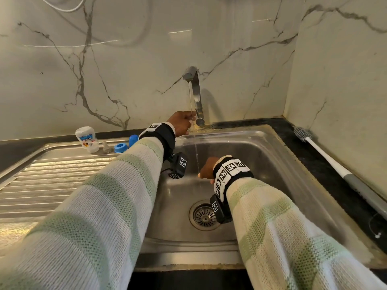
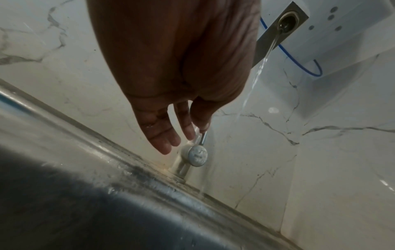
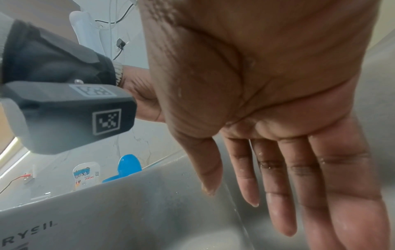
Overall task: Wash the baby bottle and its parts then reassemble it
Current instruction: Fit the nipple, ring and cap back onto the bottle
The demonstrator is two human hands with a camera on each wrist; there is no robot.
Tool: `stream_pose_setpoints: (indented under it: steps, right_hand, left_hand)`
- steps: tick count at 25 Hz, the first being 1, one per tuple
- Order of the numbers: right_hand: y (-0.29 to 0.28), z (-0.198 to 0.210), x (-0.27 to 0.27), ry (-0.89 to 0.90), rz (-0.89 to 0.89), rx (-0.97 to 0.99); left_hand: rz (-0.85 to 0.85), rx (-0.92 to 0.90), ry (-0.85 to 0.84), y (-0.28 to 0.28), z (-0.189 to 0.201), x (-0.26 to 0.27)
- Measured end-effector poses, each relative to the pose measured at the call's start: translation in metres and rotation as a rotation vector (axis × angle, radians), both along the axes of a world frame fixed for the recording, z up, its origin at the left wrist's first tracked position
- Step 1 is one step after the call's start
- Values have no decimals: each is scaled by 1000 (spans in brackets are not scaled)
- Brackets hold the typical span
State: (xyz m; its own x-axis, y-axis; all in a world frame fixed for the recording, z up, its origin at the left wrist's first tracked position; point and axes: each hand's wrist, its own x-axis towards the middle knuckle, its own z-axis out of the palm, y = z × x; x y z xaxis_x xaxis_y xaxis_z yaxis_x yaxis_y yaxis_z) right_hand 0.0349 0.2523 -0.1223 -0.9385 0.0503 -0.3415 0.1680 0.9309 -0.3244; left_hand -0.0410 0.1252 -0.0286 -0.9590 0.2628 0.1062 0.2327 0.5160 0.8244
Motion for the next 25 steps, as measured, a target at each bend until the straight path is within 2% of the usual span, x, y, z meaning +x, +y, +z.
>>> stream_pose_setpoints:
  steps: [5,8,13,17,21,25]
  right_hand:
    - [2,3,3,-1,24,18]
    - [2,3,3,-14,25,28]
    - [4,2,1,-46,-10,28]
    - [-1,2,0,-41,4,69]
    - [-1,2,2,26,-27,26]
    - [7,11,11,91,-107,-65]
  left_hand:
    - [-29,-134,71,-2,5,-5]
    - [-80,-198,56,-8,6,-3]
    - [97,-246,68,-15,-10,5]
    - [94,-435,69,-21,-31,42]
    - [123,-454,74,-23,-44,85]
    - [199,-569,20,-27,-63,114]
